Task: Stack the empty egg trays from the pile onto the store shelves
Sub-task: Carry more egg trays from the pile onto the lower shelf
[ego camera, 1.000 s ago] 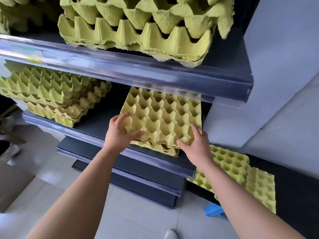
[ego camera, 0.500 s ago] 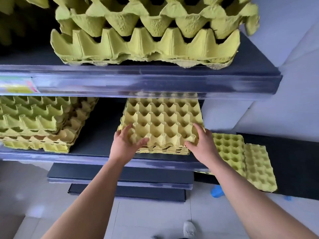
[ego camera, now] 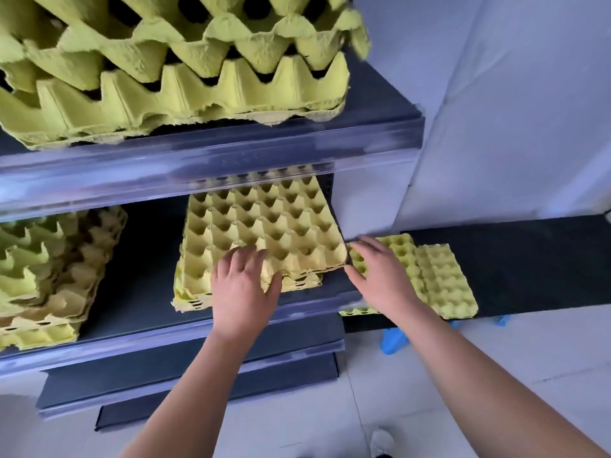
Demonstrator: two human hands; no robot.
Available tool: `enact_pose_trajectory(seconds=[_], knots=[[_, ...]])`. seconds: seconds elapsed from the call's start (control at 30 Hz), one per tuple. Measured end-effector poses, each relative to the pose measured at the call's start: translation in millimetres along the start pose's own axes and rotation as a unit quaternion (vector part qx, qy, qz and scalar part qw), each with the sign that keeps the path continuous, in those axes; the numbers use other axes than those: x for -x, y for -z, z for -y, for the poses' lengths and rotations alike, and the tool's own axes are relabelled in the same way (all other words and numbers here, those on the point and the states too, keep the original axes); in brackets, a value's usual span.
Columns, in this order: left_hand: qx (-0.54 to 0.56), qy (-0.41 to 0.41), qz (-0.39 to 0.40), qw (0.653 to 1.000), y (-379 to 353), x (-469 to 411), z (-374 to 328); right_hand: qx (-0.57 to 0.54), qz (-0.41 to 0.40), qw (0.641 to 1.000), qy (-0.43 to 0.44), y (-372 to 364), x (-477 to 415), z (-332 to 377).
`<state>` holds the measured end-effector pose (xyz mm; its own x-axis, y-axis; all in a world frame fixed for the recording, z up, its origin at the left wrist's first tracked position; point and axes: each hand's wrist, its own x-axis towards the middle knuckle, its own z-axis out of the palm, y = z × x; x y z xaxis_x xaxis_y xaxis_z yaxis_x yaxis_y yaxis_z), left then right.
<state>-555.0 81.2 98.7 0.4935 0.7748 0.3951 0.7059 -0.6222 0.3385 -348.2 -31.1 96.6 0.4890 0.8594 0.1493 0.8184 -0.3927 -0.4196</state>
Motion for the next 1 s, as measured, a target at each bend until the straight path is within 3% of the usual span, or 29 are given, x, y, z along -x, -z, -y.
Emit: enact_pose_trajectory(seconds=[0.33,0.63,1.0], knots=[[0.092,-0.095,0.104,0.986,-76,21,-145,-0.003,0.020,0.997,-0.078,42,40,-138],[0.120,0.069,0.230,0.963,-186,32,-232,-0.005,0.073,0.993,-0.094,52,38,-269],[0.076,0.241,0.356,0.900,-316,13,-204,-0.052,0.159,0.979,-0.116,-30,-8,-356]])
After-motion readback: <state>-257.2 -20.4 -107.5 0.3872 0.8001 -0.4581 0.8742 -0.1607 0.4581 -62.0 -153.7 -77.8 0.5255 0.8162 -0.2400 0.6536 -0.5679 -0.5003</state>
